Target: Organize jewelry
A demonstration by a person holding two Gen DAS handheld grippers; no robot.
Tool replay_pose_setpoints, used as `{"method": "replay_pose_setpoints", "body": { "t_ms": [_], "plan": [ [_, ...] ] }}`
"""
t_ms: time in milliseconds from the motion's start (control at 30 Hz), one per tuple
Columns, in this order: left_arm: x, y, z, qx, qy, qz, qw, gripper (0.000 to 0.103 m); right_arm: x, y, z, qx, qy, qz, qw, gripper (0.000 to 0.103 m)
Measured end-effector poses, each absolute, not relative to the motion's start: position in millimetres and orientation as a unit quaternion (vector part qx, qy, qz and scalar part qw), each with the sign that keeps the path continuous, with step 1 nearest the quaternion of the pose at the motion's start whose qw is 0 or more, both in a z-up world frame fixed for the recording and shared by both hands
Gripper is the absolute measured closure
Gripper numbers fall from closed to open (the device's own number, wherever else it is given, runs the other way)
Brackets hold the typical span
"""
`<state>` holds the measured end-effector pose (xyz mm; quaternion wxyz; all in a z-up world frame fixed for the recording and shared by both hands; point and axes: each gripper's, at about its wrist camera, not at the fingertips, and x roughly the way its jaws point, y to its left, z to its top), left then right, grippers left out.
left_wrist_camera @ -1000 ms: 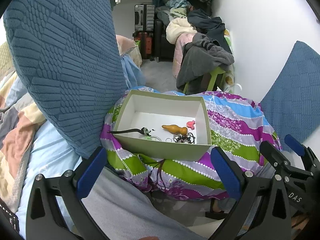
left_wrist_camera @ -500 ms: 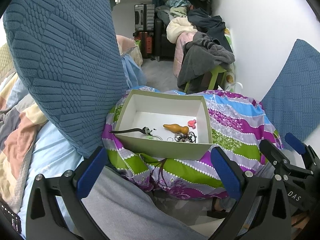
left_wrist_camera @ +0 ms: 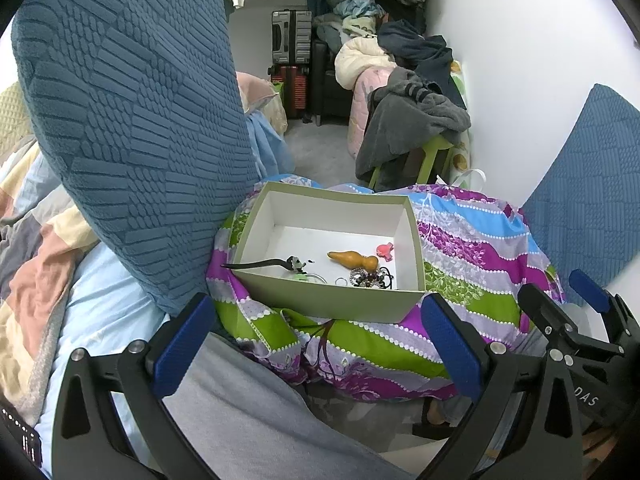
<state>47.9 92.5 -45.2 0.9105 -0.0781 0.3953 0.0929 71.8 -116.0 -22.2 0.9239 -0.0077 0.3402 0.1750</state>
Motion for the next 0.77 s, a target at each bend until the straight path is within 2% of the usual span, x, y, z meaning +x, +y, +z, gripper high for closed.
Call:
{"method": "replay_pose_setpoints", "body": {
  "t_ms": [767],
  "plan": [
    [49.9, 87.1, -42.6, -0.084, 0.393, 0.093, 0.911, 0.0, 73.6, -116.1, -20.6, -0.01, 0.341, 0.173, 0.924, 0.0]
  ]
}}
